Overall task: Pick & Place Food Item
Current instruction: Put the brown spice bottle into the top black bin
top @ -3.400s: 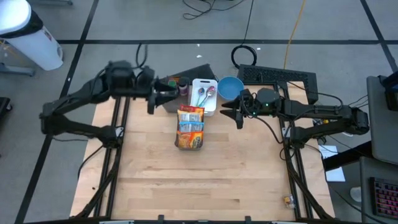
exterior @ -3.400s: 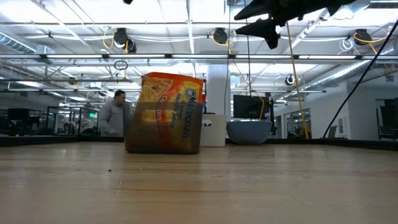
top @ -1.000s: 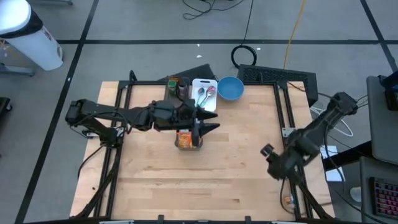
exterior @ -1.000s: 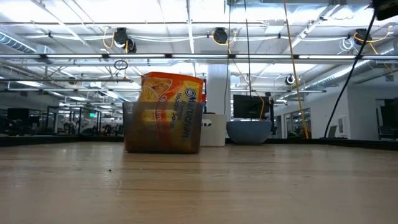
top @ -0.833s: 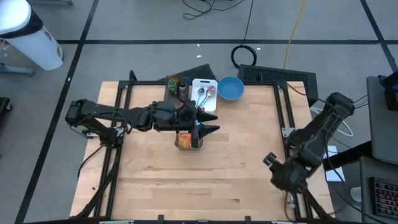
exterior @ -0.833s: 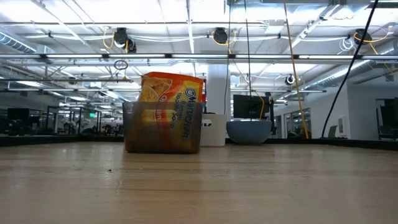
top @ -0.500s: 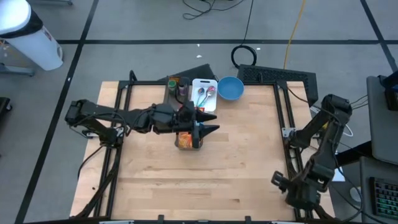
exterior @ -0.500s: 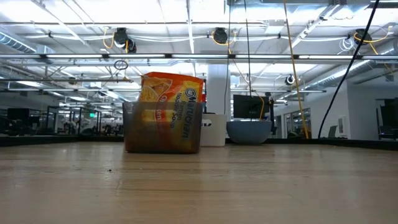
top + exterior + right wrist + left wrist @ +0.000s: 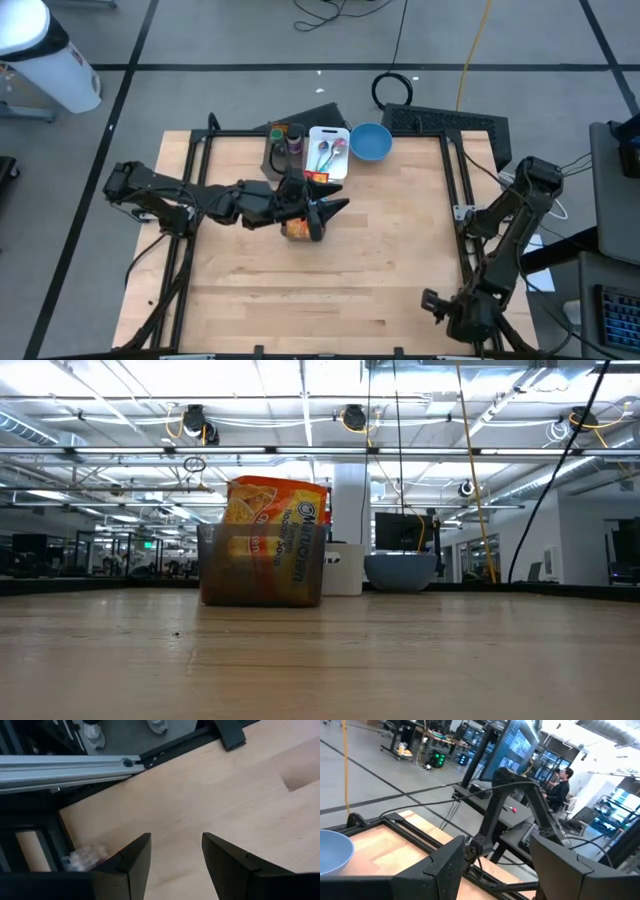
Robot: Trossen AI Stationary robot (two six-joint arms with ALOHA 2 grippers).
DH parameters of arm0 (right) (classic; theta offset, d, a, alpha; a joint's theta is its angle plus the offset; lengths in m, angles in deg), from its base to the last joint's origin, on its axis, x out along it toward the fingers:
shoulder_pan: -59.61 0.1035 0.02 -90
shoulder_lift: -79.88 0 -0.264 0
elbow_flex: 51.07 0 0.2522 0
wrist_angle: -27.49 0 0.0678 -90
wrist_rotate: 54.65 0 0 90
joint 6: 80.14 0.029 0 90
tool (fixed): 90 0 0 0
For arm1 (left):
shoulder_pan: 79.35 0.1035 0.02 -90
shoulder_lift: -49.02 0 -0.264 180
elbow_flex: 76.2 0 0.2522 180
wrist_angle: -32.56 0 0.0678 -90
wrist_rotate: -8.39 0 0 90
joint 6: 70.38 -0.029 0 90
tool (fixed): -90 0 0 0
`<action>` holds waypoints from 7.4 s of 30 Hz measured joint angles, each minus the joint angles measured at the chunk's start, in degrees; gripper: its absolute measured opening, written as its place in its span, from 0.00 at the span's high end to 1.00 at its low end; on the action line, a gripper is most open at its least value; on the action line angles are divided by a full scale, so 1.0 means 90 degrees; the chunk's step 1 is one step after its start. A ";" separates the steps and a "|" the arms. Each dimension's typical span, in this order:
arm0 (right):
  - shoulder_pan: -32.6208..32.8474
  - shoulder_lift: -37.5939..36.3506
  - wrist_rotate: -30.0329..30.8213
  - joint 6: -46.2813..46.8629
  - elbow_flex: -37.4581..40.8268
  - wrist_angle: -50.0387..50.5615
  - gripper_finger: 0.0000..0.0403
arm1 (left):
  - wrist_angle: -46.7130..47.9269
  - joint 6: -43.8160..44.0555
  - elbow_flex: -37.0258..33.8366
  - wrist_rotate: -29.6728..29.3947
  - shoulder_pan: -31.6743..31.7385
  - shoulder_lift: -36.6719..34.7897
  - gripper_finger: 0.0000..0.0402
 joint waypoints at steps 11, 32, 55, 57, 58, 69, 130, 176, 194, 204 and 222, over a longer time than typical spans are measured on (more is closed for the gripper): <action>0.0012 0.0173 -0.0889 0.0073 0.0329 -0.0610 0.58 | 0.0178 0.0013 -0.0001 -0.0061 -0.0074 -0.0005 0.43; -0.0373 0.0948 -0.2280 0.0366 0.0236 -0.0199 0.73 | 0.0816 0.0173 -0.0003 0.0177 -0.0070 -0.0005 0.43; -0.0032 0.0982 -0.1602 0.0696 0.0231 0.0770 0.96 | 0.0860 0.0187 -0.0003 0.0175 -0.0063 -0.0005 0.43; -0.0090 0.1038 -0.1322 0.0670 0.0237 0.0978 0.96 | 0.0860 0.0187 -0.0003 0.0175 -0.0063 -0.0005 0.43; -0.0127 0.1060 -0.1167 0.0670 0.0249 0.1120 0.96 | 0.0860 0.0187 -0.0003 0.0175 -0.0063 -0.0005 0.43; -0.0452 0.1077 -0.0317 0.0737 0.0256 0.1455 0.96 | 0.0857 0.0187 -0.0006 0.0172 -0.0063 -0.0002 0.43; -0.4075 -0.0974 0.0359 0.2432 0.0088 -0.2796 0.28 | 0.1764 0.2072 0.0002 0.1963 -0.1420 0.0656 0.43; -0.2028 0.2508 0.0503 -0.2999 -0.2571 -0.1011 0.38 | 0.4203 0.2556 0.2367 0.1221 -0.1743 0.2085 0.43; -0.2169 0.3483 0.0276 -0.4953 -0.2640 -0.0764 0.38 | 0.4233 0.2526 0.2362 0.1114 -0.1651 0.1923 0.43; -0.2457 0.3483 0.0351 -0.4956 -0.2637 -0.0874 0.38 | 0.4235 0.2482 0.2362 0.1114 -0.1605 0.1923 0.43; -0.2520 0.3742 -0.0463 -0.4675 -0.2633 -0.0606 0.45 | 0.4233 0.2552 0.2362 0.1112 -0.1525 0.1926 0.43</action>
